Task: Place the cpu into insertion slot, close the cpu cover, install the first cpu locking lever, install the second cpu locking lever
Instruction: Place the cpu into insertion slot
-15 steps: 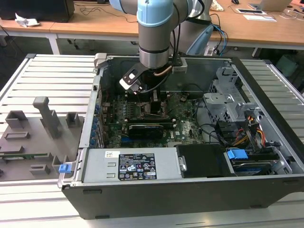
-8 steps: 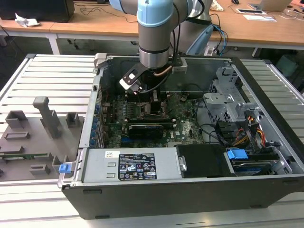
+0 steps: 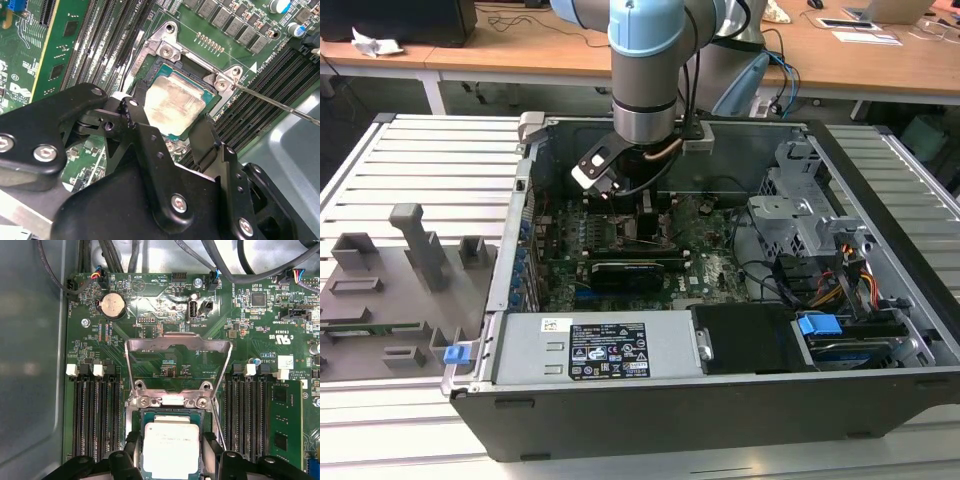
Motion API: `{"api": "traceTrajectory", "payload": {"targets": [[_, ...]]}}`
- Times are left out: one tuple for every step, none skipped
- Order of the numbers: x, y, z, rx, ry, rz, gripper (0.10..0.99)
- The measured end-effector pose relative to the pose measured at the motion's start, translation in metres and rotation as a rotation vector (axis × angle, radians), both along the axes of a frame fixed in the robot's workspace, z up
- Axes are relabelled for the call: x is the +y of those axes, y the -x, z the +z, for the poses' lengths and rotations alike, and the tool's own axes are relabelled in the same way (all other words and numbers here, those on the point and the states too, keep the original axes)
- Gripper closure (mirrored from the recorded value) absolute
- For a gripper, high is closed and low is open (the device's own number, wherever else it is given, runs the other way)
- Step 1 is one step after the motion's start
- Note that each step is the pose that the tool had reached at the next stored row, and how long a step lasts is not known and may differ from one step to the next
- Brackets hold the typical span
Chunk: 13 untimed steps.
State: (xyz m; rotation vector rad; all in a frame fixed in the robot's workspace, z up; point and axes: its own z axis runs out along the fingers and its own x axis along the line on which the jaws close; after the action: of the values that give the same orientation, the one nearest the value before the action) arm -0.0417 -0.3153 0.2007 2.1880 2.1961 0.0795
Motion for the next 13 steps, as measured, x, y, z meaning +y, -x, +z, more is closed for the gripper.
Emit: {"api": "traceTrajectory", "payload": {"targets": [[0.0, 0.0, 0.0, 0.0, 0.0, 0.0, 0.478], [0.0, -0.0001, 0.0003, 0.0, 0.0, 0.0, 0.478], [0.0, -0.0001, 0.0016, 0.0, 0.0, 0.0, 0.478], [0.0, 0.0, 0.0037, 0.0001, 0.0, 0.0, 0.478], [0.0, 0.0, 0.0063, 0.0001, 0.0, 0.0, 0.478], [0.0, 0.0, 0.0078, 0.0005, 0.0, 0.0, 0.494], [0.0, -0.0001, 0.0088, 0.0009, 0.0, 0.0, 0.494], [0.0, -0.0001, 0.0093, 0.0017, 0.0, 0.0, 0.561], [0.0, -0.0002, 0.0097, 0.0032, 0.0, 0.0, 0.624], [0.0, -0.0001, 0.0101, 0.0043, 0.0, 0.0, 0.682], [0.0, -0.0001, 0.0105, 0.005, 0.0, 0.0, 0.741], [0.0001, -0.0001, 0.0105, 0.0053, 0.0, 0.0, 0.804], [0.0001, -0.0001, 0.0106, 0.0056, 0.0, 0.0, 0.804]]}}
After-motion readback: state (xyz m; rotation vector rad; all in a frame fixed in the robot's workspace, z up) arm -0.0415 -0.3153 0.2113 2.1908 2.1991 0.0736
